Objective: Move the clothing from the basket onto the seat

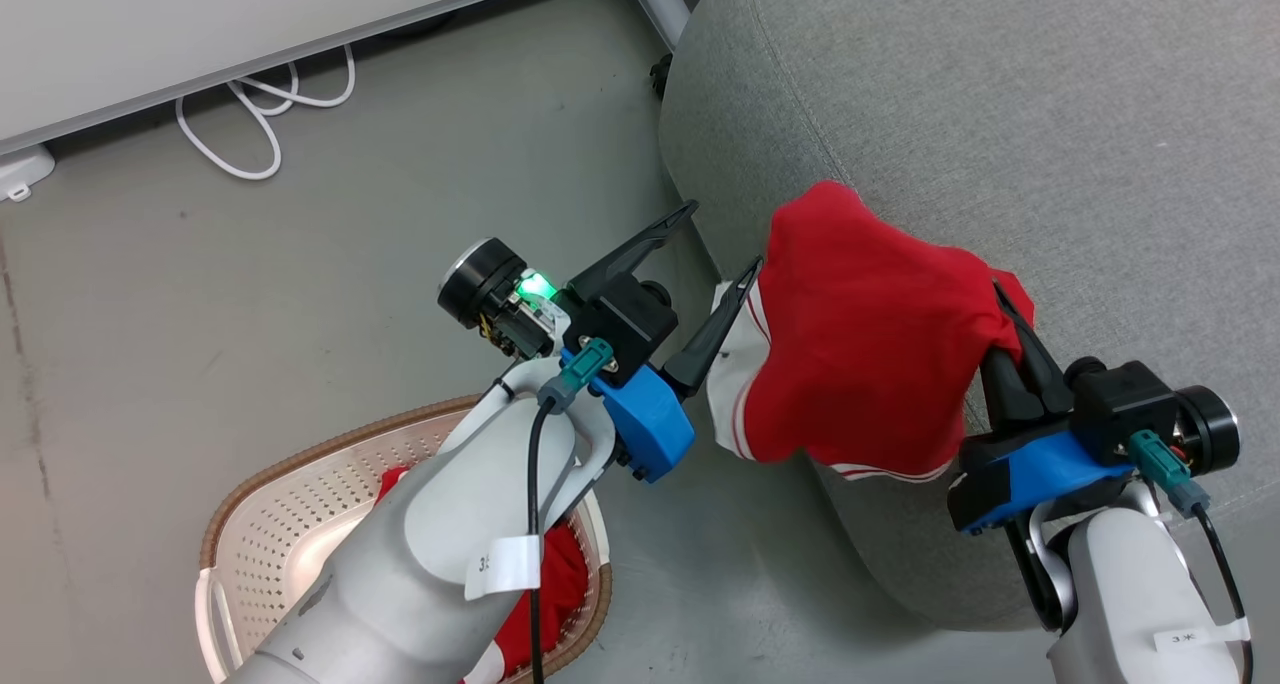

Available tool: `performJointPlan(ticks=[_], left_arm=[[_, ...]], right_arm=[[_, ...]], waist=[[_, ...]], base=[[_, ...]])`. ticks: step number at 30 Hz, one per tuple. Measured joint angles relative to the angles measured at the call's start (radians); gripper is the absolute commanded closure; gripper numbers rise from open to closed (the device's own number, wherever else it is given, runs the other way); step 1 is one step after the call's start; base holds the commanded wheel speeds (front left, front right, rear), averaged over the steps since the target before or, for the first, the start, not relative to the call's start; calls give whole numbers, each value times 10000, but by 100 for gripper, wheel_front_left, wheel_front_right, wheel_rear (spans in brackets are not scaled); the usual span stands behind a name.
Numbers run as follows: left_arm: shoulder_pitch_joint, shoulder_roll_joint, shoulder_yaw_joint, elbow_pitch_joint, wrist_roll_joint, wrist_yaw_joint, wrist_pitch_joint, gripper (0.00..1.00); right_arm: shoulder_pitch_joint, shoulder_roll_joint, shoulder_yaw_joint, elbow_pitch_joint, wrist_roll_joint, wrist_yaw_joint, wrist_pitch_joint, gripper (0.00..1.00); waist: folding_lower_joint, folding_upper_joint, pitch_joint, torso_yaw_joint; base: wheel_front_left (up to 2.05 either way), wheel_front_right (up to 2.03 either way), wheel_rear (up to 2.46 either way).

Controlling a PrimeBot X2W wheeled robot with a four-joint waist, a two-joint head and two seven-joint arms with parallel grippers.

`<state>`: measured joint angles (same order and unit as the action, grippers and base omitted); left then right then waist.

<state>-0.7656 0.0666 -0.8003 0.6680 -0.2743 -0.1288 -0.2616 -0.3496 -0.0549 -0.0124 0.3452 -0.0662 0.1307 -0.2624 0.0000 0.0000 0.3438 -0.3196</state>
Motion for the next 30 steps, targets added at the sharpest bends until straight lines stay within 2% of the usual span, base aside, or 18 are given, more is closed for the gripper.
performJointPlan(ticks=[18,23,30], left_arm=[[2,38,-102,-201,-86,0,0,0],[-128,138,-79,-280,-56,4,0,0],[-487,355,-71,-414,48,19,2,0]], right_arm=[[-214,31,-6,-274,90,0,0,100],[-1093,4,-12,-575,104,0,0,100],[-2871,-556,-729,-1160,408,0,0,100]], waist=[[0,0,112,22],[0,0,387,9],[0,0,1061,31]], base=[[0,0,0],[0,0,0],[0,0,0]])
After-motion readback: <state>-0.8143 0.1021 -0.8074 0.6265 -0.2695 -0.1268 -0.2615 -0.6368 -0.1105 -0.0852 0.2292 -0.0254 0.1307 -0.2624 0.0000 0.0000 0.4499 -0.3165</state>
